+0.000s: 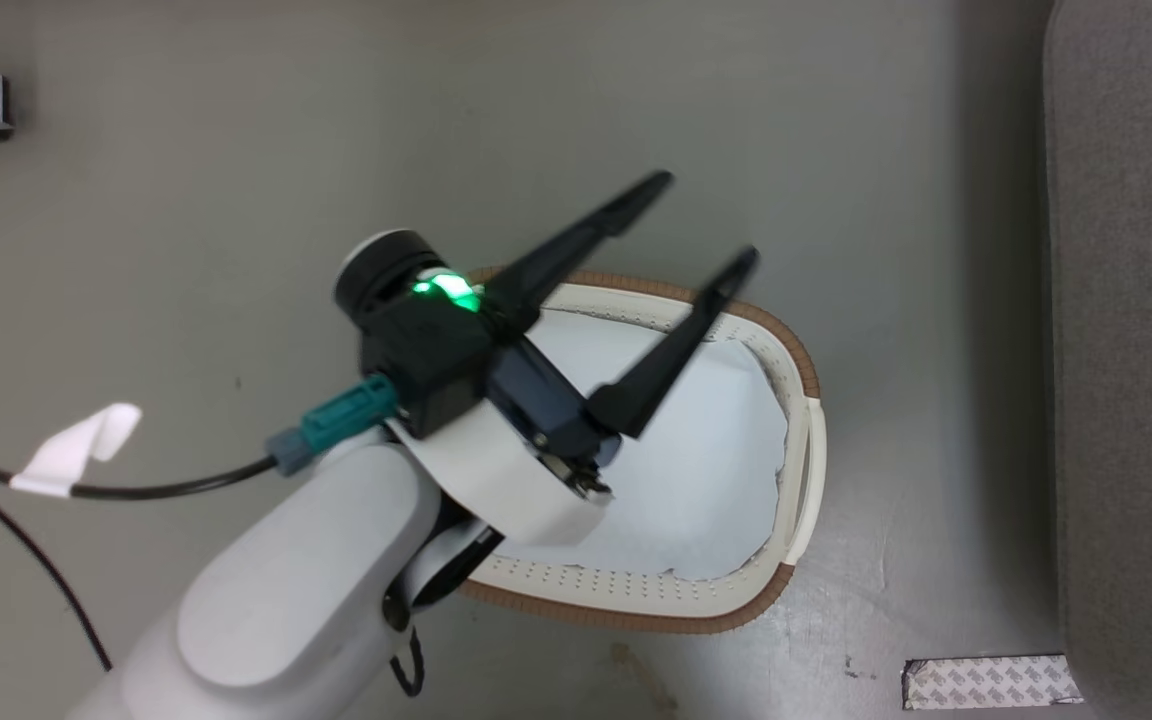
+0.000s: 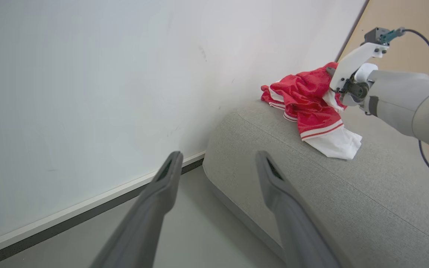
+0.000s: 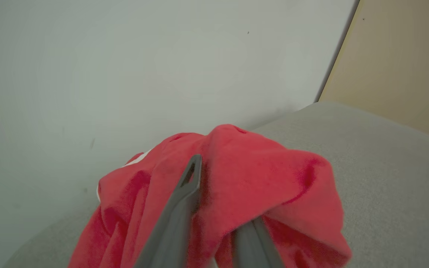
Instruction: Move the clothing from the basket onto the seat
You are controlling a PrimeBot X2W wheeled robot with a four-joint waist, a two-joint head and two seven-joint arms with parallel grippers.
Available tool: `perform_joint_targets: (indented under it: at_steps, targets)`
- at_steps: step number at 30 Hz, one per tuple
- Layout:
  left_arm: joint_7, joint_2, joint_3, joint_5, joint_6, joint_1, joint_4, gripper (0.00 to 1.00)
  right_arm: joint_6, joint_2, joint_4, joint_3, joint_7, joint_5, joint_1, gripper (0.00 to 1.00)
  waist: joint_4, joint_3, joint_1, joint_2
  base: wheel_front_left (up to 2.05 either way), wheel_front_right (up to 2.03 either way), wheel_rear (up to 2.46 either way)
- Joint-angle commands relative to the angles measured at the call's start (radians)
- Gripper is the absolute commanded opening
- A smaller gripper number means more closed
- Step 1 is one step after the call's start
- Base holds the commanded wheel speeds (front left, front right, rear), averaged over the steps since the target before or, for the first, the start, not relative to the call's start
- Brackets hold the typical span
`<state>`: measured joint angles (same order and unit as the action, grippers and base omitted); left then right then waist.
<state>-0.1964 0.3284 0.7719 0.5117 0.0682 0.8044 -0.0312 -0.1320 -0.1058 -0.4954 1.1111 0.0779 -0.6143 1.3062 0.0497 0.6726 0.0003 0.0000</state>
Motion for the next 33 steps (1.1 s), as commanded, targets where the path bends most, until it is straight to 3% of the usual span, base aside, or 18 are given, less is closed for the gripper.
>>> perform_joint_targets:
  at_steps: [1, 8, 13, 17, 25, 33]
  targets:
    - [-0.011, -0.003, -0.012, 0.016, -0.007, -0.017, 0.005, 1.00, 0.003, -0.016, -0.006, 0.029, 0.026, -0.014, -0.017, 1.00, 0.000, 0.001, -0.0003, 0.0000, 0.00, 0.00, 0.00]
    - [-0.040, 0.027, -0.016, 0.035, -0.019, -0.104, 0.040, 1.00, 0.003, 0.010, -0.096, 0.064, 0.133, -0.033, -0.102, 1.00, -0.028, -0.059, -0.0003, 0.0000, 0.00, 0.00, 0.00]
    - [-0.052, 0.056, -0.037, 0.037, -0.052, -0.180, 0.082, 1.00, 0.003, 0.022, -0.152, 0.010, 0.182, 0.002, -0.195, 1.00, -0.057, -0.151, -0.0003, 0.0000, 0.00, 0.00, 0.00]
    - [-0.063, 0.057, -0.091, 0.058, -0.092, -0.248, 0.111, 1.00, 0.003, 0.043, -0.124, -0.164, 0.187, 0.115, -0.298, 1.00, -0.068, -0.236, -0.0003, 0.0000, 0.00, 0.00, 0.00]
    - [-0.067, 0.040, -0.274, 0.031, -0.135, -0.461, 0.136, 1.00, 0.003, 0.053, -0.011, -0.623, 0.186, 0.519, -0.660, 1.00, -0.055, -0.424, -0.0003, 0.0000, 0.00, 0.00, 0.00]
    - [-0.068, -0.016, -0.492, -0.051, -0.143, -0.695, 0.172, 1.00, 0.002, 0.053, 0.133, -0.879, 0.186, 0.724, -0.986, 1.00, 0.004, -0.582, -0.0003, 0.0000, 0.00, 0.00, 0.00]
